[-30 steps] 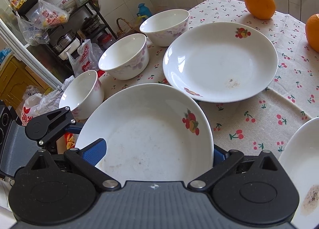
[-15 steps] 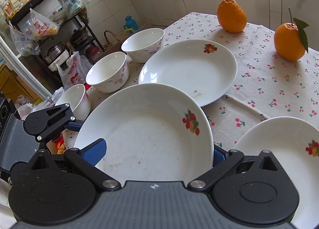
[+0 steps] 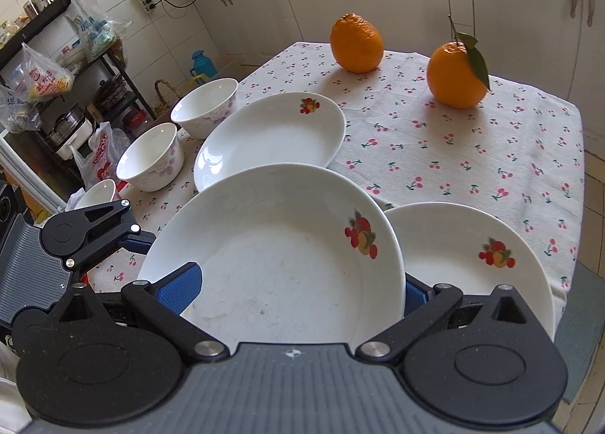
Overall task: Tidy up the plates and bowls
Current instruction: 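Lift the fruit-decal plate with the right gripper and carry it toward the stained plate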
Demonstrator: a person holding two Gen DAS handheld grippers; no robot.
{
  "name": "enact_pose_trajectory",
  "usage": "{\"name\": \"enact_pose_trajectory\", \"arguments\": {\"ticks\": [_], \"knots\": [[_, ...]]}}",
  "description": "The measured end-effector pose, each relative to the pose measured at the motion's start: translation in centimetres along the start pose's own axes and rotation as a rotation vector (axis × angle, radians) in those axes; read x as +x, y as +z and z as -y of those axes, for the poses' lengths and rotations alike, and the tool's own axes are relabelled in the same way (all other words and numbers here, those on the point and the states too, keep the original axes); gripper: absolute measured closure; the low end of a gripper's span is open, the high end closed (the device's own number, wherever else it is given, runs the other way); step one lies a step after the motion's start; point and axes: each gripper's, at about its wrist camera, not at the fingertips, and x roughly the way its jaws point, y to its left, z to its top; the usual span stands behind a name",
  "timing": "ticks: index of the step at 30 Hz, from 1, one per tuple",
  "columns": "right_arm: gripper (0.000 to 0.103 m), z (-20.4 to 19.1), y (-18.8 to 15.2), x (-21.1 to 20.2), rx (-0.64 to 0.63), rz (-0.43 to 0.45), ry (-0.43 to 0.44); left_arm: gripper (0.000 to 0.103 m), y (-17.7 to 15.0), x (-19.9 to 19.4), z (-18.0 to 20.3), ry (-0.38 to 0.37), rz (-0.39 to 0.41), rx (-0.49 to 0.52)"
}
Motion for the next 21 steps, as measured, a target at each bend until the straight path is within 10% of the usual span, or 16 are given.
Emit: {"name": "enact_pose_trajectory", "arguments": {"ticks": [21], "knots": [[0.0, 6.1, -1.7, -1.5, 0.099, 0.043, -0.038, 0.002, 3.5, 5.2, 0.7, -0.066, -0.04, 0.054]]}}
